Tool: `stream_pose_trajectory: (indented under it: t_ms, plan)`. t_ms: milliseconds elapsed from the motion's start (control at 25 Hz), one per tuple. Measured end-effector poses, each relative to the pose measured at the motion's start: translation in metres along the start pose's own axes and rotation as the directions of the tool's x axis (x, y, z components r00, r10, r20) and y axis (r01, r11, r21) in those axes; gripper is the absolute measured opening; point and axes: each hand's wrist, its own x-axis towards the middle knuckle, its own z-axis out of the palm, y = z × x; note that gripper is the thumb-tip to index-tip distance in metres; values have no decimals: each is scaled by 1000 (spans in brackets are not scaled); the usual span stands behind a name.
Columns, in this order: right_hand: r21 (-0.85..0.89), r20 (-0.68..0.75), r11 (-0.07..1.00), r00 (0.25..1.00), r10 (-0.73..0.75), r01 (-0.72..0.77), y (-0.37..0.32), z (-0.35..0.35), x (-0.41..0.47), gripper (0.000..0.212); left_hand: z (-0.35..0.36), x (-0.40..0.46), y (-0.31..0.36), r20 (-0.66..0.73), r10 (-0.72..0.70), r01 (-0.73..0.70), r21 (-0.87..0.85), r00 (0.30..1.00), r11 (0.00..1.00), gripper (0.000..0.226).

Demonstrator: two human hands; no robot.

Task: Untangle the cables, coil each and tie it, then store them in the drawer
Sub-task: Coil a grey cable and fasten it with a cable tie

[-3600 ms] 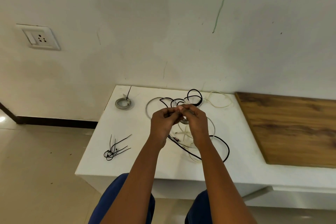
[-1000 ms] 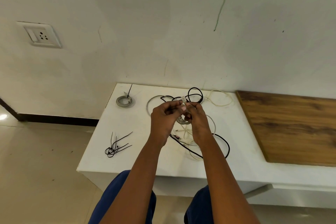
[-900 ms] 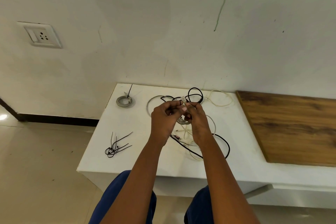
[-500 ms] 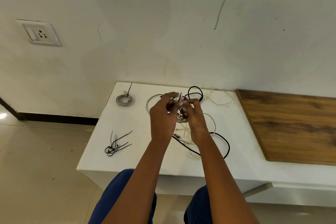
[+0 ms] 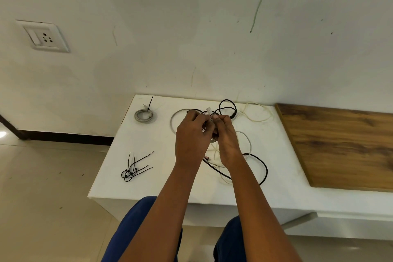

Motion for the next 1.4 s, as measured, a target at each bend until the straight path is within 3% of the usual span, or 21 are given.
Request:
stream_pose_trajectory:
  t_ms: [1400]
  plan:
    - [-95, 59, 993, 997, -58, 64, 4, -3, 1, 14, 0, 0, 0, -16, -18, 19, 27, 1000, 999, 11]
